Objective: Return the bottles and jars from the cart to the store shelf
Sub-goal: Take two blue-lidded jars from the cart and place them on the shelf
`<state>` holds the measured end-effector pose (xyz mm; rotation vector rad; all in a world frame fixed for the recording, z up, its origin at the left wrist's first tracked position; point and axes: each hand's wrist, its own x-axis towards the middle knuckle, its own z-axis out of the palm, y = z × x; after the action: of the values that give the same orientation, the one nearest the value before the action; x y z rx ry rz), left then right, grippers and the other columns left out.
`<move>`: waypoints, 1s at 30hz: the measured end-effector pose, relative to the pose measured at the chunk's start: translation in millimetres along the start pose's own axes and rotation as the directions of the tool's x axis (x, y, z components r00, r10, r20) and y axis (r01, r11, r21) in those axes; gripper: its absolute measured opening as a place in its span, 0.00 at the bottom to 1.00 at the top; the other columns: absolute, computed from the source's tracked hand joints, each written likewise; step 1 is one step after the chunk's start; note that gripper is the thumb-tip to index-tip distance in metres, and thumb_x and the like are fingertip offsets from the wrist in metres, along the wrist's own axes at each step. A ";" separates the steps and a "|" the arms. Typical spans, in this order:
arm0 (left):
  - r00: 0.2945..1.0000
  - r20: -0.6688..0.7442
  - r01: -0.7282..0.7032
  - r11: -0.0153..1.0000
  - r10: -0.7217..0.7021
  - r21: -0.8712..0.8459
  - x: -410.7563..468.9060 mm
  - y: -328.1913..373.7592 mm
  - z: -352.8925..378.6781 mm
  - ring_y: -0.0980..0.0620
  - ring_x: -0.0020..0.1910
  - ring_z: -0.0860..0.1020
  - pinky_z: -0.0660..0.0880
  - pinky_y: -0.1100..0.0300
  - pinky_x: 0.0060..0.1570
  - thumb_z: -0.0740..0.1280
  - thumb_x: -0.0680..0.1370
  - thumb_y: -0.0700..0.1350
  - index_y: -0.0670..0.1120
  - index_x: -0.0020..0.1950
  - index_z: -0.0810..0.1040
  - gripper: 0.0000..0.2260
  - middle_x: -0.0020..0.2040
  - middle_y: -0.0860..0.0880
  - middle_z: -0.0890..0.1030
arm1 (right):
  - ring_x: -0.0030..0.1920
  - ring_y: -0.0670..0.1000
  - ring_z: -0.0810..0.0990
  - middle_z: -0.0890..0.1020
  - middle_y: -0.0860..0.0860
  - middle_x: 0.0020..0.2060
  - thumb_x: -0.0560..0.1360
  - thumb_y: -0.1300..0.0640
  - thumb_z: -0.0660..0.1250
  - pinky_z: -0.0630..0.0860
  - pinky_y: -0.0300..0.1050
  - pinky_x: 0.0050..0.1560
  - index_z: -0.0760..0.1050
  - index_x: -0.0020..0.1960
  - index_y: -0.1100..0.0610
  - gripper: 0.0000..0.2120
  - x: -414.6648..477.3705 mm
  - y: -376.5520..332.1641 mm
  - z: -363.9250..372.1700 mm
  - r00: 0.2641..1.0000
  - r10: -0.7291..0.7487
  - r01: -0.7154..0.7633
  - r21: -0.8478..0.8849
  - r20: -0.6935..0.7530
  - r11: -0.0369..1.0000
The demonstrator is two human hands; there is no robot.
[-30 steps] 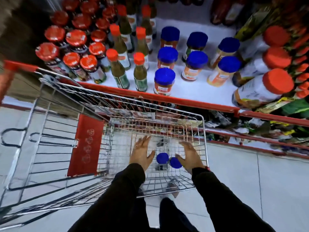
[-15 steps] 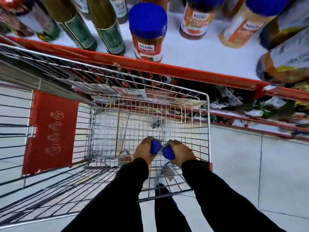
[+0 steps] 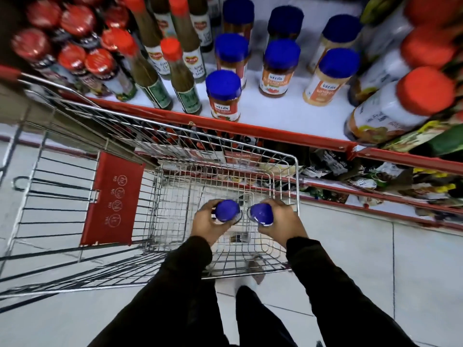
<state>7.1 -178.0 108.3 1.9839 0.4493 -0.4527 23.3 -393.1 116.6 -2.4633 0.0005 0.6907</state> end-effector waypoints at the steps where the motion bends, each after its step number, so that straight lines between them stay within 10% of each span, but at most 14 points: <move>1: 1.000 -0.004 -0.013 0.999 0.012 -0.034 -5.8 11.1 -4.8 0.48 0.56 0.78 0.78 0.53 0.59 0.81 0.65 0.40 0.50 0.58 0.74 0.26 0.54 0.52 0.78 | 0.57 0.57 0.80 0.80 0.53 0.60 0.64 0.52 0.80 0.79 0.49 0.57 0.71 0.67 0.51 0.34 -5.5 -4.3 -11.6 1.000 -0.012 0.012 0.015 -0.026 1.000; 8: 0.985 -0.060 -0.167 0.983 0.163 -0.079 -25.7 73.1 -32.3 0.44 0.59 0.80 0.78 0.44 0.62 0.80 0.66 0.40 0.57 0.58 0.74 0.27 0.56 0.54 0.79 | 0.55 0.48 0.81 0.82 0.47 0.57 0.60 0.42 0.82 0.80 0.46 0.59 0.76 0.61 0.47 0.33 -29.1 -23.0 -92.4 0.976 -0.104 0.139 0.178 -0.190 0.974; 12: 0.937 -0.152 -0.325 0.944 0.314 -0.056 -24.8 121.6 -36.6 0.54 0.52 0.80 0.77 0.69 0.57 0.80 0.67 0.41 0.51 0.60 0.76 0.25 0.56 0.47 0.81 | 0.52 0.48 0.82 0.82 0.48 0.52 0.59 0.43 0.82 0.79 0.43 0.57 0.78 0.59 0.50 0.31 -37.3 -35.1 -138.5 0.920 -0.153 0.232 0.186 -0.360 0.955; 20: 0.825 -0.204 -0.536 0.844 0.527 0.016 -13.2 221.3 -37.4 0.53 0.61 0.77 0.73 0.66 0.63 0.77 0.70 0.40 0.45 0.68 0.74 0.27 0.60 0.53 0.77 | 0.50 0.47 0.80 0.81 0.44 0.49 0.63 0.45 0.83 0.78 0.43 0.51 0.70 0.56 0.46 0.29 -37.6 -57.4 -213.0 0.762 -0.126 0.369 0.267 -0.635 0.890; 30: 0.865 -0.168 -0.467 0.881 0.473 0.077 23.5 260.6 -16.4 0.48 0.65 0.76 0.71 0.53 0.70 0.74 0.72 0.35 0.44 0.70 0.71 0.27 0.65 0.43 0.78 | 0.55 0.49 0.78 0.80 0.50 0.55 0.67 0.56 0.80 0.72 0.40 0.57 0.72 0.64 0.56 0.29 5.3 -51.5 -232.5 0.826 -0.096 0.308 0.303 -0.556 0.902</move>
<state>158.4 -270.4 301.5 2.0888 0.0545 0.0333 146.5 -472.6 304.4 -2.1473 0.0724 -0.1034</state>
